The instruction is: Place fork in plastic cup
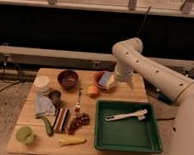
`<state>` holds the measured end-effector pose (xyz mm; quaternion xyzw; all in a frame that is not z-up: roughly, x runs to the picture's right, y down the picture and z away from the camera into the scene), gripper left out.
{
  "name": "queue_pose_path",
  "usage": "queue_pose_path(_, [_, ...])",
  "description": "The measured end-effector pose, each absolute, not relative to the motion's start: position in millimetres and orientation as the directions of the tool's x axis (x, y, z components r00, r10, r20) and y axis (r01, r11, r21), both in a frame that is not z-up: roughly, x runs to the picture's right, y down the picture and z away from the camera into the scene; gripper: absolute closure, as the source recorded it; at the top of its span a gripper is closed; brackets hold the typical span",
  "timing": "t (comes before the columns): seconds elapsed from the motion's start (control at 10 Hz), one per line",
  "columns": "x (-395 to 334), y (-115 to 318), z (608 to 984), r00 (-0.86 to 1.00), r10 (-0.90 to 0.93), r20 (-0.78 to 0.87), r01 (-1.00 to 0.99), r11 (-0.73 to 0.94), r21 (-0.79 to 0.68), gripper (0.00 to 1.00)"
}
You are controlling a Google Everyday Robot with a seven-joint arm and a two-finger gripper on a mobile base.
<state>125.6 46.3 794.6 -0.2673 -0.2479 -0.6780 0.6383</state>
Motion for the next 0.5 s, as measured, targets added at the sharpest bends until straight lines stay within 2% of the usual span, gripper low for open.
queue_pose_path(0.2, [71,56,800,-0.099,-0.720,0.686,0.995,-0.094,0.045,0.20])
queue_pose_path(0.5, [25,68,811,-0.152,-0.701,0.697,0.988,-0.125,0.089,0.20])
